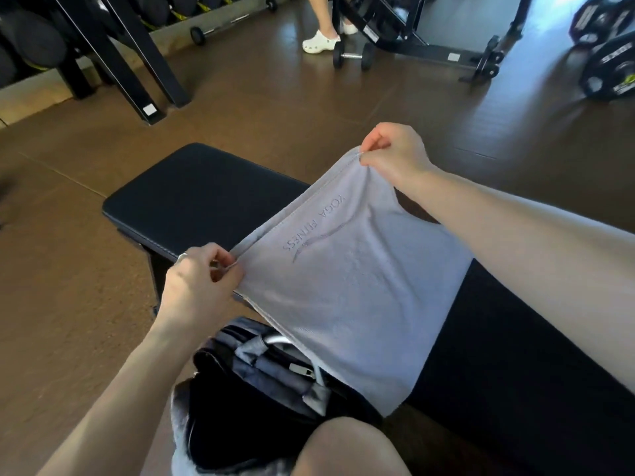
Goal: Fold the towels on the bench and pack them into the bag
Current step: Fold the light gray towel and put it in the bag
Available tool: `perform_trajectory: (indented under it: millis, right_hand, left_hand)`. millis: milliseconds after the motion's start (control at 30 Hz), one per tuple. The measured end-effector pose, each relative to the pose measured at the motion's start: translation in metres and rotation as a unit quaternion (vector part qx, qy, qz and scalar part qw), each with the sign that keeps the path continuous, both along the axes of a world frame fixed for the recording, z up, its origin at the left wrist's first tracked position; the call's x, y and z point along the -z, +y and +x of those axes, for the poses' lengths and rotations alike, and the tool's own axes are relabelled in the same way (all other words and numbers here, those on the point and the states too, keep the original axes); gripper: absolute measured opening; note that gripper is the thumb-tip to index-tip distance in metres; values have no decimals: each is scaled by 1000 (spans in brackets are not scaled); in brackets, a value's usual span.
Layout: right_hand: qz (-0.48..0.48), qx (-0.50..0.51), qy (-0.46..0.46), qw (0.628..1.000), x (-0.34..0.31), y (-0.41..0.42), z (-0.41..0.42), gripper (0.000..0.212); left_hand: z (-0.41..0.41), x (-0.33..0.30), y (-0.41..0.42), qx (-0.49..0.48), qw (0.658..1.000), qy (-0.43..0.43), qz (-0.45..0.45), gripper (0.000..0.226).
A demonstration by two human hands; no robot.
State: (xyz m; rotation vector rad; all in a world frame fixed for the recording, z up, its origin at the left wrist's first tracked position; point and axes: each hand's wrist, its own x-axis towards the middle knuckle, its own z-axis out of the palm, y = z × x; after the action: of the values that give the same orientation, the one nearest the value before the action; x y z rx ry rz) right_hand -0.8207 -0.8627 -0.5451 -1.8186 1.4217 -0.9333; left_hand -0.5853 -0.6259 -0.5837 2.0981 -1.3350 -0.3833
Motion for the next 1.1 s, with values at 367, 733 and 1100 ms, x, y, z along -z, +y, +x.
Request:
perform_trajectory:
  millis: [367,733,1100]
  right_hand:
    - [-57,76,-104,990,-101,96,-163,14]
    - [-117,118,-95,982,-128,161,-259,12]
    - [-144,119,-41,982,-137,172,-288,22]
  left_hand:
    - [-45,-113,-23,173,952,-173,-183,4]
    - [-104,-163,-40,265,911,-215,-231,3]
    - [-124,-181,-51,279,906,-232,-218,12]
